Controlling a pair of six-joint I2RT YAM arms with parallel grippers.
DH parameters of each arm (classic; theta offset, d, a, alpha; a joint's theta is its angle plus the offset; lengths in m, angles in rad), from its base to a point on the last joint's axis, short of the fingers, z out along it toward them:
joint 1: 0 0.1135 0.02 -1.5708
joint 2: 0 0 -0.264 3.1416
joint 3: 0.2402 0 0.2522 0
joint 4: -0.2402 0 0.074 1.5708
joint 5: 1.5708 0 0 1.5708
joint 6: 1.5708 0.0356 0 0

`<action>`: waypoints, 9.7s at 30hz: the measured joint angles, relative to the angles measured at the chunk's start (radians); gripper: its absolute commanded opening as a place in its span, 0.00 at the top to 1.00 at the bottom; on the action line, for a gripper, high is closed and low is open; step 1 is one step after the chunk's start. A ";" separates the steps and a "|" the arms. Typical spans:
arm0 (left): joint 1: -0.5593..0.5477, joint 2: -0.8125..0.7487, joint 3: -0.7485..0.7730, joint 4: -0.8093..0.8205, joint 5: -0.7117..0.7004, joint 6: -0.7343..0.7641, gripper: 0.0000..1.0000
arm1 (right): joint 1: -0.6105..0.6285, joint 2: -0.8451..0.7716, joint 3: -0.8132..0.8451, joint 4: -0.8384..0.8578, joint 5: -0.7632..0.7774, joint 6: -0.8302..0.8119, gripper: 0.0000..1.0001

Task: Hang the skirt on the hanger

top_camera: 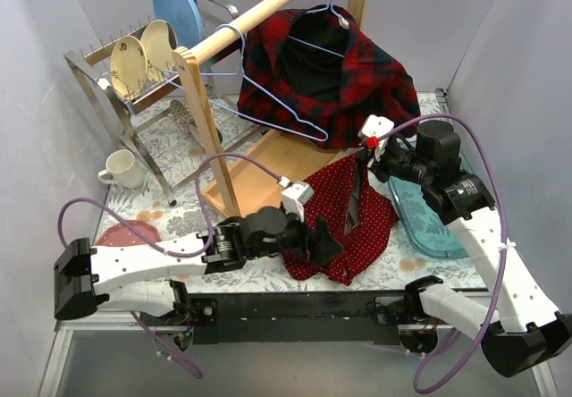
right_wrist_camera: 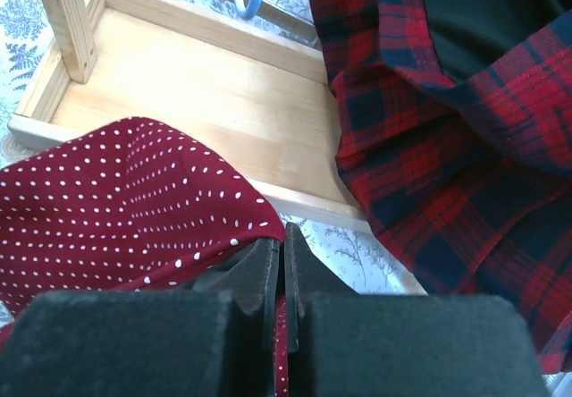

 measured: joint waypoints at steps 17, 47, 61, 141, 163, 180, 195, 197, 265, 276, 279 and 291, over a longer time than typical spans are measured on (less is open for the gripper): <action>-0.293 0.424 0.294 -0.483 -0.440 -0.286 0.24 | 0.000 0.019 0.005 -0.001 0.002 0.020 0.99; -0.205 -0.072 0.419 -0.830 -0.765 -0.126 1.00 | 0.000 -0.034 0.362 -0.104 0.304 -0.130 0.99; -0.197 -0.144 0.607 -0.769 -0.806 0.215 1.00 | -0.039 -0.029 0.581 -0.205 0.316 -0.144 0.99; 0.579 -0.166 -0.231 -0.113 0.134 -0.007 1.00 | -0.225 0.267 -0.252 0.241 0.030 -0.020 0.99; 0.507 -0.354 -0.276 -0.436 0.303 -0.163 0.24 | -0.225 0.134 -0.260 -0.262 -0.024 -0.341 0.20; 0.507 -0.505 -0.145 -0.398 0.236 0.301 0.08 | 0.002 0.551 0.806 -0.236 -0.301 0.028 0.21; 0.507 -0.618 -0.174 -0.370 0.169 0.344 0.06 | 0.240 0.935 1.205 -0.101 -0.077 0.211 0.30; 0.507 -0.626 -0.175 -0.369 0.164 0.344 0.05 | 0.246 0.942 1.205 -0.099 -0.063 0.217 0.46; 0.507 -0.644 -0.088 -0.414 0.709 0.954 0.12 | -0.056 -0.045 -0.109 -0.808 -0.370 -0.585 0.99; 0.507 -0.723 -0.141 -0.400 0.734 0.947 0.21 | -0.057 0.192 -0.176 -0.625 -0.434 -0.486 0.99; 0.507 -0.734 -0.188 -0.380 0.736 0.916 0.26 | -0.057 0.205 -0.177 -0.586 -0.442 -0.447 0.99; 0.472 -0.592 -0.254 -0.263 0.800 0.756 0.48 | -0.060 0.277 -0.222 -0.476 -0.370 -0.348 0.99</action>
